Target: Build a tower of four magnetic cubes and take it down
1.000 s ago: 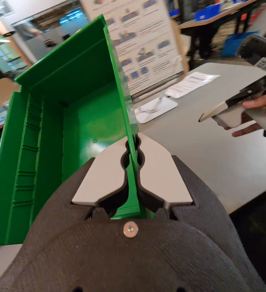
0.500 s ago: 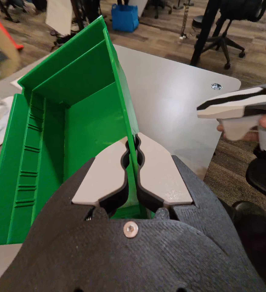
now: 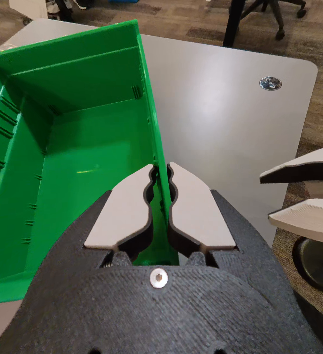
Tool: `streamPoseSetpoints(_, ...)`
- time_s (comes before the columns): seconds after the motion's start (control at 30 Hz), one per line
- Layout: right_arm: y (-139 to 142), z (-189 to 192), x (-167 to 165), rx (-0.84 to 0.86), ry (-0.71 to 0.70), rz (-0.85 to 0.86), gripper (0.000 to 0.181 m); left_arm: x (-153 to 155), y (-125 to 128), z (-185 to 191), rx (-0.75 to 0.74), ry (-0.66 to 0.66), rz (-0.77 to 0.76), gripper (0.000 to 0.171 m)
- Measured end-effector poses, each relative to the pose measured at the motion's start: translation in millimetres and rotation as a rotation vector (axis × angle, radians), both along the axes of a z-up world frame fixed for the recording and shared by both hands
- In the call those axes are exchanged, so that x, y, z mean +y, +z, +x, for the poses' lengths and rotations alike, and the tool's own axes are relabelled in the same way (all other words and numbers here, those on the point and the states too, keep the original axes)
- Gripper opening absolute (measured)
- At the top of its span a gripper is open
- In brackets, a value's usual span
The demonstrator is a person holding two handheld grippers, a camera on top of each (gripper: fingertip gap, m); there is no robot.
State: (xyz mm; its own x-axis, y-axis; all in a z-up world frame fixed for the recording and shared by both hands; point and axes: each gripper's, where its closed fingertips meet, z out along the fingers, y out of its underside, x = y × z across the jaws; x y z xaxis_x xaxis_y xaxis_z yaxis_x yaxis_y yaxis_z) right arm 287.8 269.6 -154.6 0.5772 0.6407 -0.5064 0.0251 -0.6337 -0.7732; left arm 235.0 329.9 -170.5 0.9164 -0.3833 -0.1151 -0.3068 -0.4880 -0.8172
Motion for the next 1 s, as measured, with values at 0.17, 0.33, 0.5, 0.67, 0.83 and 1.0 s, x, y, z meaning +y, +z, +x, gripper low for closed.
streamPoseSetpoints(0.17,3.0,5.6,-1.9,-0.003,-0.026,0.037,0.040,-11.8,13.5,-7.2,-0.013,0.003,0.041,0.027)
streamPoseSetpoints(0.33,8.8,2.2,2.1,-0.033,-0.065,0.148,0.048,-63.1,41.4,-36.7,-0.171,-0.046,0.041,0.038)
streamPoseSetpoints(0.5,19.9,-16.8,3.5,-0.107,-0.120,0.327,0.069,-127.4,50.8,-125.7,-0.279,0.056,0.030,0.041)
streamPoseSetpoints(0.67,33.2,-51.6,-6.5,-0.129,-0.102,0.444,0.103,-185.8,12.8,-231.0,-0.246,0.261,0.054,0.040)
streamPoseSetpoints(0.83,16.9,-62.0,17.5,-0.204,-0.222,0.385,0.099,-195.0,-2.9,-260.7,-0.333,0.316,0.042,0.037)
streamPoseSetpoints(1.0,-6.2,-77.2,33.0,-0.269,-0.188,0.331,0.097,-191.5,-15.5,-262.0,-0.180,0.298,0.036,0.036)
